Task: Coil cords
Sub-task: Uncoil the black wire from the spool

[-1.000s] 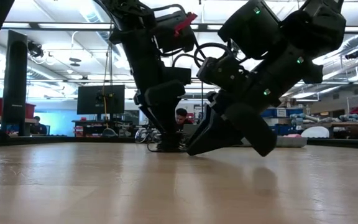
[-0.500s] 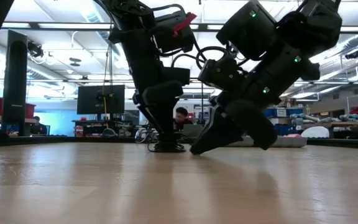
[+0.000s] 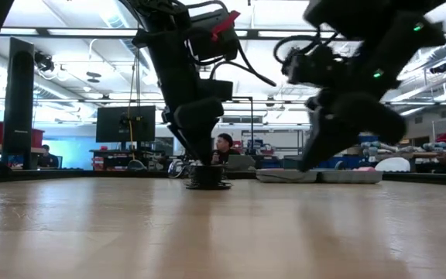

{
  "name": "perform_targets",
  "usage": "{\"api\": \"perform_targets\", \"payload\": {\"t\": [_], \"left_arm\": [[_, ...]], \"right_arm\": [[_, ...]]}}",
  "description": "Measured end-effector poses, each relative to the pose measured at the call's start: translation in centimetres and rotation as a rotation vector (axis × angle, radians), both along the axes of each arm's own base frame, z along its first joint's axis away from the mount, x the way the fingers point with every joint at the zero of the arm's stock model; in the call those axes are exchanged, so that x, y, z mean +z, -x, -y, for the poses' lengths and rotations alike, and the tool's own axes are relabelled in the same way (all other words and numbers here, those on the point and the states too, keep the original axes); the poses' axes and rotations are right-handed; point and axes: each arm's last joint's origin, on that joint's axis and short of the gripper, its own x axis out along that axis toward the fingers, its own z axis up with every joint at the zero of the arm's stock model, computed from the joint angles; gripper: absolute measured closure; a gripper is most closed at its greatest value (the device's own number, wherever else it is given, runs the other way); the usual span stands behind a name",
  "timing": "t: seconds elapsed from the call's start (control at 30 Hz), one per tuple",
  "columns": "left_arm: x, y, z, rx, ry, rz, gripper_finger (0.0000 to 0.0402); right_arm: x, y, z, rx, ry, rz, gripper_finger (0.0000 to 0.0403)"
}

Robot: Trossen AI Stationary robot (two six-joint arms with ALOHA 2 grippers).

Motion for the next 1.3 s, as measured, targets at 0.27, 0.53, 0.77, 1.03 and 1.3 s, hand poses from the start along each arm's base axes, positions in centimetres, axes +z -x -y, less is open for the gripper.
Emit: {"api": "perform_targets", "payload": {"t": [0.27,0.53,0.77,1.03,1.3], "left_arm": [[0.0,0.1,0.0,0.007,-0.01,-0.013,0.0034],[-0.1,0.4,0.0,0.02,-0.004,-0.037,0.0034],[-0.2,0.8,0.0,0.03,0.001,-0.075,0.0034],[-0.2,0.7,0.1,0.038,0.004,-0.069,0.0034],[-0.2,0.7,0.1,0.034,0.002,-0.062,0.0034]], "right_arm": [[1.5,3.9,-2.3,-0.092,-0.002,-0.102,0.0402],[3.7,9.3,-4.7,-0.192,-0.025,-0.166,0.0403],[5.2,14.9,-5.1,-0.44,-0.07,-0.318,0.0403],[5.7,17.6,-5.2,-0.691,-0.089,-0.405,0.0398],[6.0,14.5,-5.7,-0.512,-0.021,0.173,0.0347]]}}
